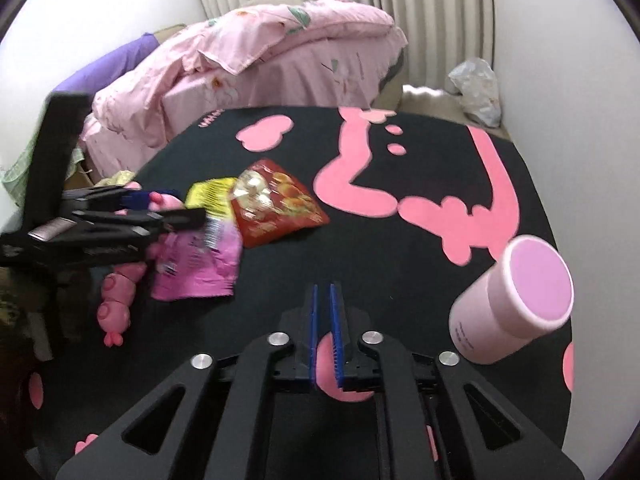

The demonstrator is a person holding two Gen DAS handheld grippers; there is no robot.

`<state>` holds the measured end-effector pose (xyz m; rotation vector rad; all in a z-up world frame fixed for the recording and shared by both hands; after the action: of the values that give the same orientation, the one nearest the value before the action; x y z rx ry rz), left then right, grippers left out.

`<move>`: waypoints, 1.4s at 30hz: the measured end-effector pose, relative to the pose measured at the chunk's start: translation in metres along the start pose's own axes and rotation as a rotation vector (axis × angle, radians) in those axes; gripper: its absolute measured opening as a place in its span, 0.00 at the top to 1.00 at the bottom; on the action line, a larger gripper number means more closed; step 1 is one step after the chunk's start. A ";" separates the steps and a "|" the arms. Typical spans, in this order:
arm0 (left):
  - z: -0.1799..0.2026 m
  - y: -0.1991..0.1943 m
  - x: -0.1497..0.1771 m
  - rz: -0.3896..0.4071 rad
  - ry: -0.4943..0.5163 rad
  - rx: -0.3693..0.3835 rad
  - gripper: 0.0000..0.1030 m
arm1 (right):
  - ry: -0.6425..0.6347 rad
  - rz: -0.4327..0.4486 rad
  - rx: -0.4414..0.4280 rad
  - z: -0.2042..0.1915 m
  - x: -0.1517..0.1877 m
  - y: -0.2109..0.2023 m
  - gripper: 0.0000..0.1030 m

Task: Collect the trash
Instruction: 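Grasp the yellow-pink candy bar with the left gripper while the right approaches the red snack bag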

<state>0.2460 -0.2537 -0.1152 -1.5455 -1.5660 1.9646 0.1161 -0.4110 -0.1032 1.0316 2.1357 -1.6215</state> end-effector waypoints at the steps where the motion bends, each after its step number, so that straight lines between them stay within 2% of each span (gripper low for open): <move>1: -0.003 -0.003 0.001 0.008 -0.017 0.008 0.42 | -0.014 0.003 -0.042 -0.005 -0.001 -0.001 0.60; 2: -0.006 -0.008 0.003 0.021 -0.037 0.013 0.42 | -0.024 0.002 -0.066 -0.008 -0.003 0.000 0.47; 5: -0.021 -0.037 0.010 0.094 -0.113 0.010 0.42 | -0.068 -0.004 -0.099 -0.023 -0.013 0.011 0.47; 10: -0.045 -0.085 0.026 0.190 -0.202 0.010 0.42 | -0.101 0.000 -0.077 -0.038 -0.044 0.048 0.47; 15: -0.054 -0.109 0.044 0.228 -0.255 0.036 0.42 | -0.079 -0.105 -0.087 -0.039 -0.062 0.089 0.47; 19: -0.063 -0.111 0.056 0.234 -0.324 0.058 0.42 | -0.135 -0.129 -0.072 -0.044 -0.059 0.087 0.47; 21: -0.062 -0.107 0.059 0.226 -0.348 0.071 0.40 | -0.137 -0.122 -0.056 -0.043 -0.055 0.084 0.52; 23: -0.054 -0.103 0.060 0.218 -0.340 0.102 0.36 | -0.160 -0.098 -0.028 -0.043 -0.048 0.080 0.72; 26: -0.032 -0.094 0.054 0.188 -0.287 0.161 0.34 | -0.144 -0.104 -0.036 -0.041 -0.039 0.072 0.90; 29: -0.007 -0.087 0.048 0.157 -0.224 0.210 0.34 | -0.144 -0.085 -0.023 -0.035 -0.033 0.065 0.91; 31: 0.008 -0.079 0.042 0.132 -0.194 0.224 0.34 | -0.111 -0.053 -0.061 -0.029 -0.033 0.056 0.91; 34: 0.027 -0.060 0.032 0.078 -0.158 0.242 0.34 | -0.048 0.018 -0.083 -0.019 -0.041 0.042 0.90; 36: 0.033 -0.047 0.026 0.056 -0.129 0.199 0.34 | -0.041 0.055 -0.062 -0.017 -0.046 0.034 0.82; 37: 0.036 -0.036 0.023 0.040 -0.120 0.164 0.38 | -0.046 0.083 -0.051 -0.017 -0.049 0.027 0.67; 38: 0.036 -0.033 0.020 0.045 -0.113 0.145 0.38 | -0.053 0.104 -0.046 -0.018 -0.050 0.021 0.55; 42: 0.034 -0.017 0.007 0.045 -0.089 0.044 0.39 | -0.064 0.124 -0.042 -0.018 -0.057 0.010 0.55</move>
<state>0.2087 -0.2624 -0.1092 -1.5093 -1.5222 2.1044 0.1663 -0.4146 -0.0705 1.0624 2.0142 -1.5256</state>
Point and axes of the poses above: each gripper's, at about its wrist camera, not at the fingertips, and y roughly the way its jaws point, z to its right, x to its underside, the point moved 3 cm from there along y, roughly the way its jaws point, and after that the axes turned 15 degrees about y, right-handed, at the moved point
